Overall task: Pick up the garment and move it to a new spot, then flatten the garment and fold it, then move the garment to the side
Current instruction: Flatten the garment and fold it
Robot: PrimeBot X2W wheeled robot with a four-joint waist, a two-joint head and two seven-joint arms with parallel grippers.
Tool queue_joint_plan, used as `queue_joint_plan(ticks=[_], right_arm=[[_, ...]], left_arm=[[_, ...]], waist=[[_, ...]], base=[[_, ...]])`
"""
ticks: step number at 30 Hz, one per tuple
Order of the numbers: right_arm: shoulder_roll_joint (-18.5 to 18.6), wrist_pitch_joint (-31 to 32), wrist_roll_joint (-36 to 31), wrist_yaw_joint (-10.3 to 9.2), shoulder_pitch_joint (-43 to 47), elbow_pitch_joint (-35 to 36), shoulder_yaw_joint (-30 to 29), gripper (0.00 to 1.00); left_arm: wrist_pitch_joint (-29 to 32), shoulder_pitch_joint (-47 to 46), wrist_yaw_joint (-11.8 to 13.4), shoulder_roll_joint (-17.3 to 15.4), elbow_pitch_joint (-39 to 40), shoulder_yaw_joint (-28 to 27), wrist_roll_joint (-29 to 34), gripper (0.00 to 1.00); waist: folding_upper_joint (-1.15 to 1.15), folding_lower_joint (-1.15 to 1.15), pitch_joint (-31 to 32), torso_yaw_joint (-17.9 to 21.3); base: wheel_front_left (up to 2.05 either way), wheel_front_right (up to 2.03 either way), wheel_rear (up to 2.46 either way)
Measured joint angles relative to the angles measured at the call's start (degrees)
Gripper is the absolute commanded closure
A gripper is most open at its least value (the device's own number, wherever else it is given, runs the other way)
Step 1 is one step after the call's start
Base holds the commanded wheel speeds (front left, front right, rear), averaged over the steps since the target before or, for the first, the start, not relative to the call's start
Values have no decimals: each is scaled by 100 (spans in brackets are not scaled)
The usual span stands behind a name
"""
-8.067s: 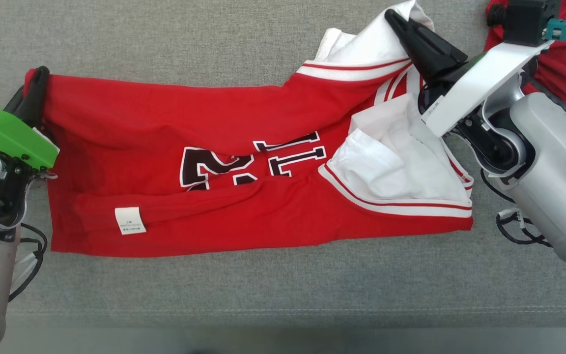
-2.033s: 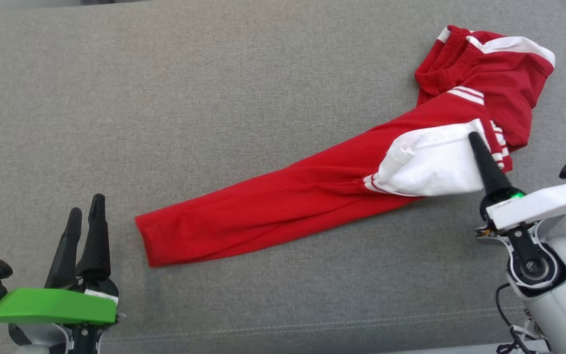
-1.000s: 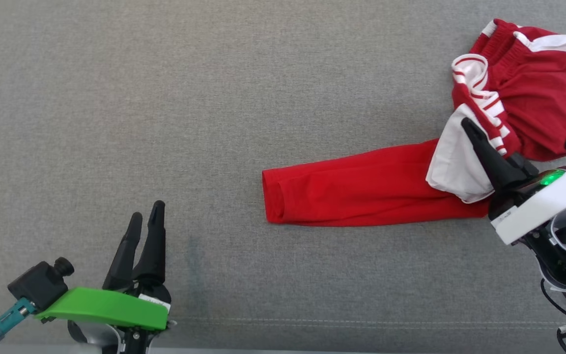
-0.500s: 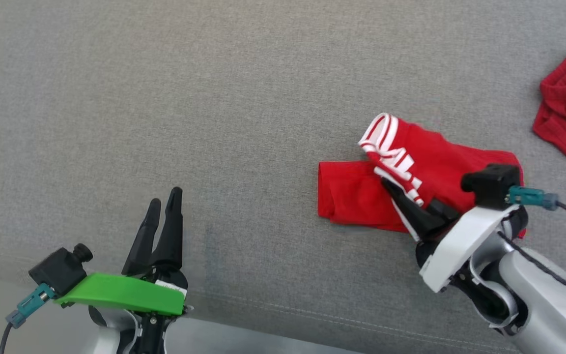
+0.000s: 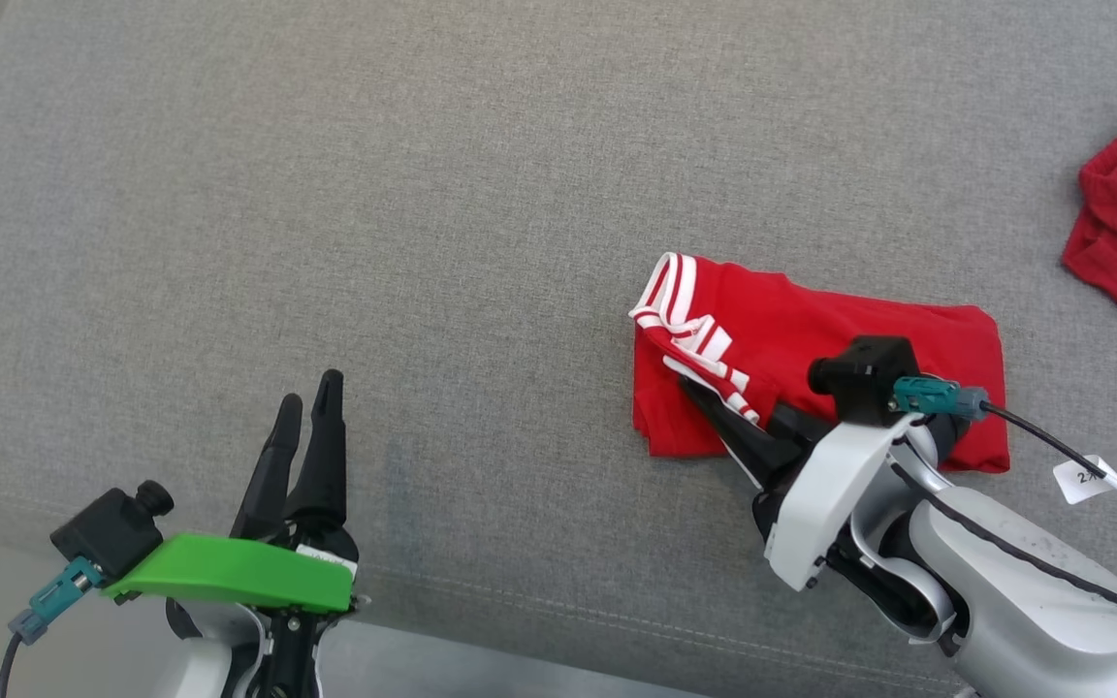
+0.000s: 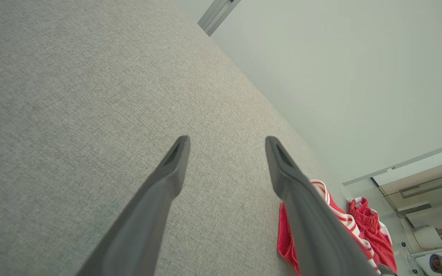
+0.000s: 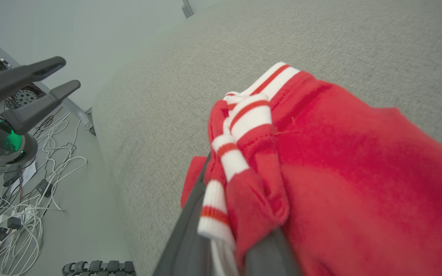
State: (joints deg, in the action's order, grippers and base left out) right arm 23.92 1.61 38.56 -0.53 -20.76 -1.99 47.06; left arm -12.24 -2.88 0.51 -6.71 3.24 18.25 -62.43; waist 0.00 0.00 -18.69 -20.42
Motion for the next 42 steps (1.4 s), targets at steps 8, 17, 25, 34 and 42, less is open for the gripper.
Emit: queue_joint_plan(ticks=[8,17,25,34,42], right_arm=[[-130,18,-99,119,-57,-85,233,100],[-135,100,-193,204,-115,-241,405,100],[-140,181,-321,324,-115,-424,601,68],[-287,256,-327,478,-120,-636,878,0],[-654,135,-149,556,-110,-615,920,0]], left_arm=[[-27,-60,-48,2,-143,-27,0,0],[-43,-63,-58,3,-269,-62,0,0],[-45,-69,-60,-12,-356,-125,0,0],[-46,-78,-101,-27,-472,-142,0,0],[-51,-77,-99,-175,-456,-258,23,0]], waist=[[0,0,107,97],[0,0,149,197],[0,0,171,285],[0,0,306,375],[0,0,467,538]], base=[[0,0,0],[0,0,0],[0,0,0],[0,0,0],[0,0,0]])
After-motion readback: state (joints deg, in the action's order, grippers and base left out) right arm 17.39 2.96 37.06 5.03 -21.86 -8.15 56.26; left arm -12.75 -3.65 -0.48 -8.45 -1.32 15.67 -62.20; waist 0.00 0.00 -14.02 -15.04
